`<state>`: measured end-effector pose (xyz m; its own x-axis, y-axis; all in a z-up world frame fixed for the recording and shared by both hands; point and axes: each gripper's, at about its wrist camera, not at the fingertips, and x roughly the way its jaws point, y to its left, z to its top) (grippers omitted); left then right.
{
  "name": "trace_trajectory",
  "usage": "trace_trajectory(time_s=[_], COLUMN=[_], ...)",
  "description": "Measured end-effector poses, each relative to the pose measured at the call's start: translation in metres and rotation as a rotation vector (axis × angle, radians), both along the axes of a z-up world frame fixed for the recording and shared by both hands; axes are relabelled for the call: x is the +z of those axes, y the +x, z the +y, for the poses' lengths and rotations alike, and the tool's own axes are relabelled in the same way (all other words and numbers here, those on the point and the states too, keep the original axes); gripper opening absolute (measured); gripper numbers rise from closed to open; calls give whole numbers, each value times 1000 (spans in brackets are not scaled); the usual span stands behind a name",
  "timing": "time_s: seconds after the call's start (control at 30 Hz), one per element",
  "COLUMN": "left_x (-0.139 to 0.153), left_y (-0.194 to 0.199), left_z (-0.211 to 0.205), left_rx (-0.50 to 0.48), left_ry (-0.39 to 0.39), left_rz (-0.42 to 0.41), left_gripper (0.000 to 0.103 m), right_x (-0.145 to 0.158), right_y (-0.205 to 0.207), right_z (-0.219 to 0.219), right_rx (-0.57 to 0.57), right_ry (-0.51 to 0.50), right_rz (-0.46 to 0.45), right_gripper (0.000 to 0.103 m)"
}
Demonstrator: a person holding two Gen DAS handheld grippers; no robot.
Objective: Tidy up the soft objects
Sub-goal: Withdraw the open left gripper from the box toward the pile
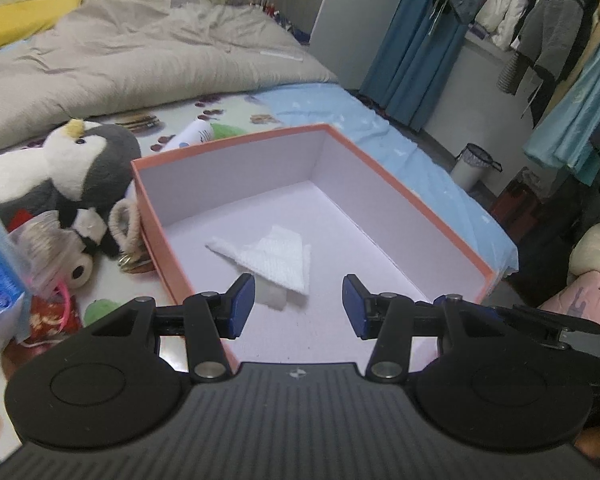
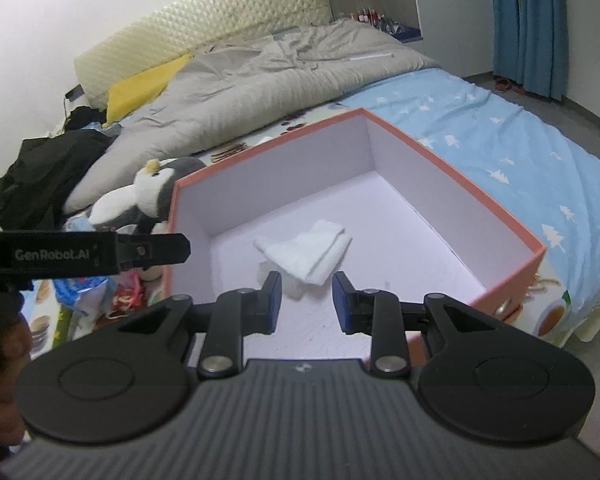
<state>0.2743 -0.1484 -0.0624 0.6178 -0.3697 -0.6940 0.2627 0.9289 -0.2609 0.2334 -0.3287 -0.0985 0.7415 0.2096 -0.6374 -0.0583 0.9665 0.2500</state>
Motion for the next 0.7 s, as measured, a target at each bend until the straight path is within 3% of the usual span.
trace_trajectory(time_s=[0.3,0.7], left_x=[26,47], left_y=[-64,-141], left_z=[20,52], left_rx=[7,76], left_ry=[-5,-4], left_rz=[-62,-87], left_gripper=[55,55], right_x=[22,38], right_y=[-49,-96], right_z=[15,39], right_rx=[15,77], right_ry=[-8,-17], right_rz=[-62,-81], right_gripper=[32,32])
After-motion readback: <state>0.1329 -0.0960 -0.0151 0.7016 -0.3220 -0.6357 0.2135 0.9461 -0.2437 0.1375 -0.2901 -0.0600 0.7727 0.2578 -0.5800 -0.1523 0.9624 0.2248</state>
